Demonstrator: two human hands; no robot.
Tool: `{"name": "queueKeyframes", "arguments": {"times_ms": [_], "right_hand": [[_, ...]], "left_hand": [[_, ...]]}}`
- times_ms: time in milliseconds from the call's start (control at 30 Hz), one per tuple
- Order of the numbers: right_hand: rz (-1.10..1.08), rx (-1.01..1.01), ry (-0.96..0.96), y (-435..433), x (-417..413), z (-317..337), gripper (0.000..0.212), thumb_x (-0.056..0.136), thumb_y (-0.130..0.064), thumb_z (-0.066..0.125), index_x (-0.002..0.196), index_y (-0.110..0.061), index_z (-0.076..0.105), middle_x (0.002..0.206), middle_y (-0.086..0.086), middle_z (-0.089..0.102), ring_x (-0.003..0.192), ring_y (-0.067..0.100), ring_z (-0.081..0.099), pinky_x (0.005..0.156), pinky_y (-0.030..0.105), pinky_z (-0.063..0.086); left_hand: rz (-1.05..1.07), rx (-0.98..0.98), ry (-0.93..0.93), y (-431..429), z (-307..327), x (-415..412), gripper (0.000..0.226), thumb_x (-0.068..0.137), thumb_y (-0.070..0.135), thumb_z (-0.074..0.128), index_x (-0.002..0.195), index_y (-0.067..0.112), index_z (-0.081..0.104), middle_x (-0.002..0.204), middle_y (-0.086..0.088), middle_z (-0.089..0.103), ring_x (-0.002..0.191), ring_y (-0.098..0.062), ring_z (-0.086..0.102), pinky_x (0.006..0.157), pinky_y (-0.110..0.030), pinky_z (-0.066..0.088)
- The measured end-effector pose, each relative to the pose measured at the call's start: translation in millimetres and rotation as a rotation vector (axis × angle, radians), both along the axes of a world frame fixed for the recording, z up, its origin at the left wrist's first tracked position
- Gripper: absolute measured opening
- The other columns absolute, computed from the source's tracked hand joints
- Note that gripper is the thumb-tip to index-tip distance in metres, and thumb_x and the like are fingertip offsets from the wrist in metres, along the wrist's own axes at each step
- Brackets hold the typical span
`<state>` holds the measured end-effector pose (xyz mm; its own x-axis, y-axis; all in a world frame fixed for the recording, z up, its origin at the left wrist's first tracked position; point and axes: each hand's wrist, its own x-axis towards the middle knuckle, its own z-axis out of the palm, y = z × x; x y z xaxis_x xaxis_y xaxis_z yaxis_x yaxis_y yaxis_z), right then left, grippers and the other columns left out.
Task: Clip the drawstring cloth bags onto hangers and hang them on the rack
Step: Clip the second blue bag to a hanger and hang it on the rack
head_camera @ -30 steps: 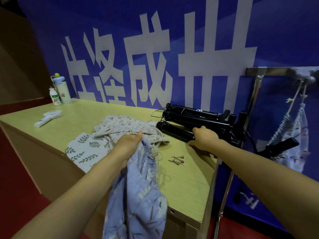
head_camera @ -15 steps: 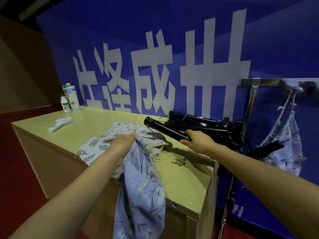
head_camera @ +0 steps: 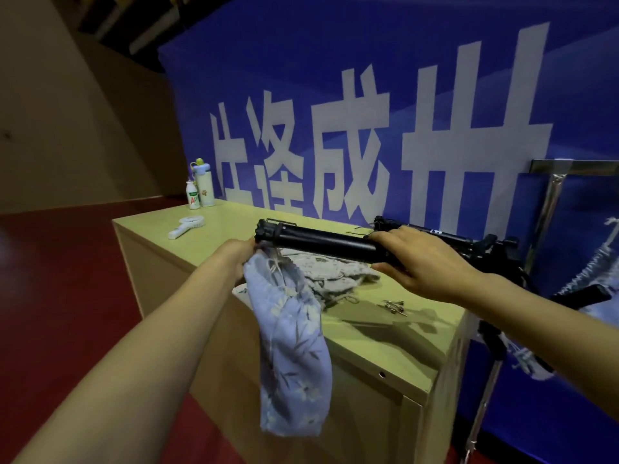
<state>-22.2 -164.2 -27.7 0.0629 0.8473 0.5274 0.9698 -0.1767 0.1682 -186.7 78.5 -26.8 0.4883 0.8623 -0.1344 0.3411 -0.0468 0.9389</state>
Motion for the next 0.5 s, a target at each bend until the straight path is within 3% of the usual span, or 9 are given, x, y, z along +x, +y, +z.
{"name": "queueKeyframes", "arguments": {"times_ms": [33, 67, 133, 300, 433, 500], "right_hand": [[0.013, -0.001, -0.058, 0, -5, 2, 0.049, 0.092, -0.041, 0.053, 0.135, -0.02, 0.044, 0.118, 0.001, 0.061, 0.105, 0.017, 0.055, 0.087, 0.028, 0.046], [0.027, 0.003, -0.124, 0, -10, 4, 0.049, 0.09, -0.039, 0.056, 0.133, -0.017, 0.047, 0.115, 0.003, 0.063, 0.103, 0.02, 0.058, 0.085, 0.03, 0.049], [0.064, 0.03, -0.26, -1, -15, 6, 0.047, 0.086, -0.036, 0.061, 0.127, -0.014, 0.054, 0.107, 0.006, 0.068, 0.094, 0.024, 0.063, 0.077, 0.033, 0.054], [0.115, -0.004, -0.418, 0, -28, 15, 0.045, 0.085, -0.036, 0.058, 0.125, -0.016, 0.054, 0.102, 0.007, 0.067, 0.087, 0.023, 0.062, 0.068, 0.034, 0.055], [0.078, -0.061, -0.5, 5, -37, 14, 0.048, 0.085, -0.031, 0.064, 0.13, -0.018, 0.053, 0.103, 0.009, 0.067, 0.091, 0.025, 0.061, 0.075, 0.036, 0.053], [0.08, -0.077, -0.517, 9, -47, 11, 0.048, 0.084, -0.029, 0.065, 0.129, -0.019, 0.052, 0.103, 0.008, 0.067, 0.092, 0.026, 0.062, 0.08, 0.039, 0.052]], "left_hand": [[-0.024, -0.035, 0.021, -2, 3, -5, 0.043, 0.102, 0.008, 0.03, 0.06, 0.0, 0.037, 0.045, -0.002, 0.052, 0.063, -0.023, 0.048, 0.041, -0.013, 0.037], [-0.039, -0.046, 0.045, -3, 5, -9, 0.041, 0.102, 0.005, 0.029, 0.061, 0.002, 0.036, 0.057, 0.001, 0.051, 0.069, -0.023, 0.046, 0.047, -0.014, 0.039], [-0.031, -0.032, 0.037, 0, 10, -19, 0.032, 0.099, 0.01, 0.038, 0.067, 0.008, 0.043, 0.07, -0.003, 0.046, 0.065, -0.022, 0.045, 0.059, -0.03, 0.043], [-0.118, -0.095, 0.113, 12, 19, -35, 0.041, 0.094, 0.04, 0.049, 0.064, 0.013, 0.052, 0.05, -0.004, 0.058, 0.056, -0.02, 0.049, 0.058, -0.029, 0.04], [-0.048, 0.233, 0.286, 2, 25, -31, 0.038, 0.091, 0.037, 0.055, 0.082, 0.001, 0.055, 0.077, -0.017, 0.056, 0.07, -0.028, 0.049, 0.067, -0.033, 0.039], [-0.08, 0.305, 0.297, -9, 24, -25, 0.039, 0.093, 0.038, 0.053, 0.083, 0.001, 0.058, 0.076, -0.017, 0.054, 0.075, -0.028, 0.047, 0.07, -0.034, 0.039]]}}
